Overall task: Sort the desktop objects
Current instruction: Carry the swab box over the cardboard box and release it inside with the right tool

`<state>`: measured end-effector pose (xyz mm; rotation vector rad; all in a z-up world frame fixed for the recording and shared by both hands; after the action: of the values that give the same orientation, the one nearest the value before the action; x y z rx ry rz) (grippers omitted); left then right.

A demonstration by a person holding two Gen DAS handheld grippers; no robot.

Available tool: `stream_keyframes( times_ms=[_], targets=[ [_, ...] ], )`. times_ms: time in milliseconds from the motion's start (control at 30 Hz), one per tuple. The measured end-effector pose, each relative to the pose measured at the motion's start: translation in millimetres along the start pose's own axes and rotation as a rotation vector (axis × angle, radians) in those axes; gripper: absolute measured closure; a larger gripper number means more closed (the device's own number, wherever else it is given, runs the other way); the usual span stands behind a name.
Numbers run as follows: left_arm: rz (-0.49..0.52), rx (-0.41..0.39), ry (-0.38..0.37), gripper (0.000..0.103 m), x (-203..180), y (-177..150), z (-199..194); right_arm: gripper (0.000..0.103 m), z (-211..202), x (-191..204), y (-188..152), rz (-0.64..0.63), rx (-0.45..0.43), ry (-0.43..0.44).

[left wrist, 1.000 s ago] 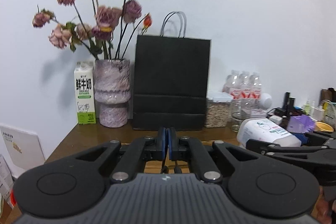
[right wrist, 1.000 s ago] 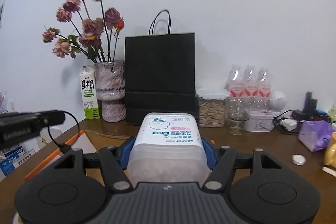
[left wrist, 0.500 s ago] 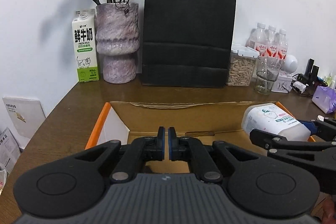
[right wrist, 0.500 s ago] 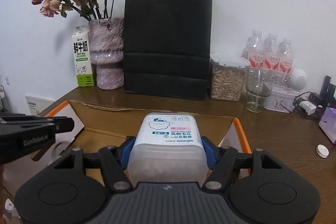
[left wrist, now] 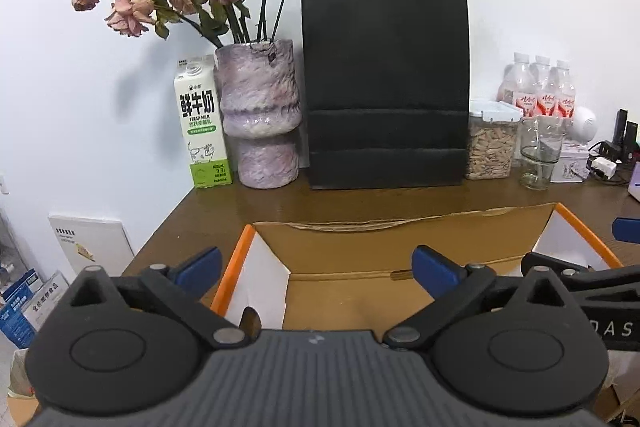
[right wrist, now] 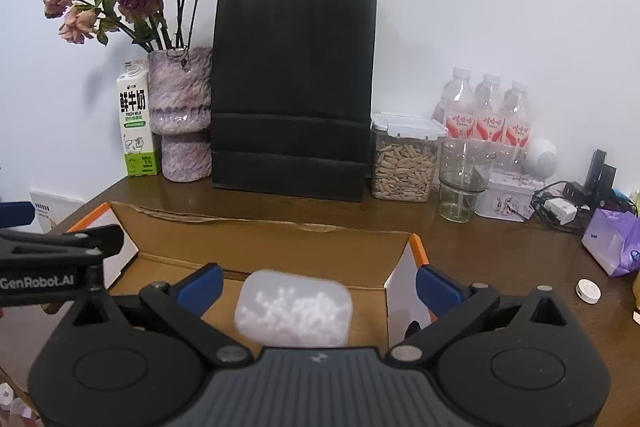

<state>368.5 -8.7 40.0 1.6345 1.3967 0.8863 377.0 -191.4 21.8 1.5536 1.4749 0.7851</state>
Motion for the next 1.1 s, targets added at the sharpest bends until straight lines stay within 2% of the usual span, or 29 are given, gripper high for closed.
stream_keyframes(
  times_ms=[533,833,1100],
  targets=[
    [-0.008,-0.020,0.007,0.000,2.3,3.4,-14.6,0.000,-15.9,-9.9,-3.7,-0.002,-0.009,0.020],
    [-0.040,-0.131,0.009,0.000,7.7,0.9,-62.3,0.000,-62.5,-24.5,2.3,0.020,-0.095,0.067],
    [-0.051,-0.231,0.016,0.000,12.4,-21.6,-107.5,0.000,-112.0,-42.2,-20.6,0.024,-0.156,0.090]
  ],
)
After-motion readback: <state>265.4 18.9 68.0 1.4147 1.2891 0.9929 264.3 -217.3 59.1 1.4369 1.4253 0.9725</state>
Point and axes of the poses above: each gripper's, at about its wrist camera, not at the fingertips, and z roughly the way its jaws point, x to its left, y to its top, the point moved 3 cm from there along z, roughly the way its jaws point, and after that the axes turned 10 degrees about -y, right-handed, at the moved point
